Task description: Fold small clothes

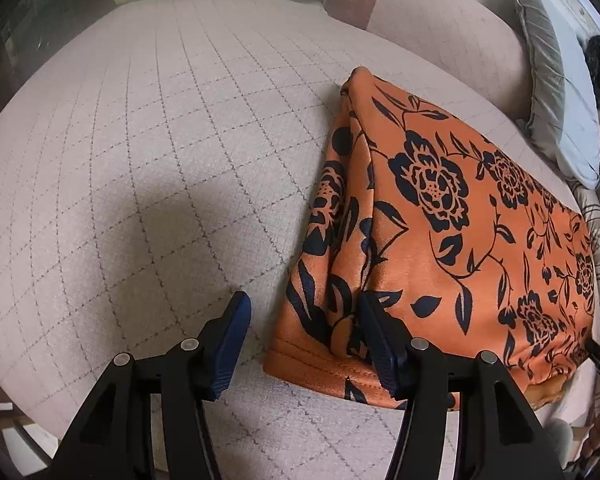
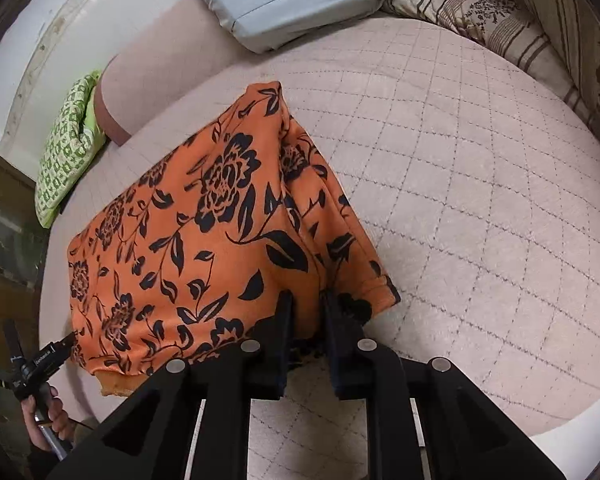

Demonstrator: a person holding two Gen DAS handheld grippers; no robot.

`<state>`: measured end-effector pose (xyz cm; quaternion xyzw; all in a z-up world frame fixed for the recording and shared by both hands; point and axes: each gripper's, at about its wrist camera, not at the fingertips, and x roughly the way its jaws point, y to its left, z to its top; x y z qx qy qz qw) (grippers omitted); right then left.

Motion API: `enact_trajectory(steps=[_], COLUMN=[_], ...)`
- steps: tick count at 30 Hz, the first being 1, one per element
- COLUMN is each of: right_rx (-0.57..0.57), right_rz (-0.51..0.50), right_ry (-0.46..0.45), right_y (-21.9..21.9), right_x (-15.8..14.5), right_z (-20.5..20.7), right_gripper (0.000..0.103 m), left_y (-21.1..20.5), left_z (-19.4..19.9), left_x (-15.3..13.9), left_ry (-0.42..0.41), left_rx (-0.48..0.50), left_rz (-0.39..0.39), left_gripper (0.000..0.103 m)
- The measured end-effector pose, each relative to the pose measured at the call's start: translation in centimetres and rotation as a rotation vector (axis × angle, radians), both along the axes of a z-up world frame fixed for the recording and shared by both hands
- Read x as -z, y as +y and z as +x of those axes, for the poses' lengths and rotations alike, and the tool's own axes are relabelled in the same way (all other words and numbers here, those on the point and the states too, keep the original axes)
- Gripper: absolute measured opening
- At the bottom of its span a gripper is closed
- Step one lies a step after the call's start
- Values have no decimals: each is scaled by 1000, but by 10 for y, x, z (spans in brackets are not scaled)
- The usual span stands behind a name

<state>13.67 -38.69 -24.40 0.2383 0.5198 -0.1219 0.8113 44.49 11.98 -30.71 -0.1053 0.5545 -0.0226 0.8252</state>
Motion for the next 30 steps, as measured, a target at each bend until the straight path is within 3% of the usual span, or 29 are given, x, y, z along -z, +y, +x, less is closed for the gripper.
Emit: enact_trajectory(steps=[2,4,7,9,13,16,19,26,30], right_rx=[-23,-28,-11,-14,-115,-216,-309,-585,-660], right_rz=[1,1,45,55,74,127,196,263,283], right_ry=[72,65,1,-59,-133,-153,-139,3,100], right_y=[1,1,1,5,34,68,104,227,285], right_x=[19,19,-5,-27,-65,-77,-74,-37,-17], right_z=[7,8,0,-4,7,28,57,130,173], right_gripper=[17,25,48,50,63,63,63,64,64], left_y=[0,2,15,22,23,20,21,31,22], left_z=[-1,-3,-15,-18,-17,-10,-12,-32,-31], left_x=[-1,-5,-18,-21,-18,-7,-2,15,13], left_ry=[-4,-6,-45,-56,-55,-32,-60,-153,-169], left_rx=[2,-21,-55,-73,-57,-53,-57,-113,-84], left_rz=[5,-11,-91,-138,-243,-245,-256,-325,-257], left_gripper=[56,55,54,55,59,61,59,56,48])
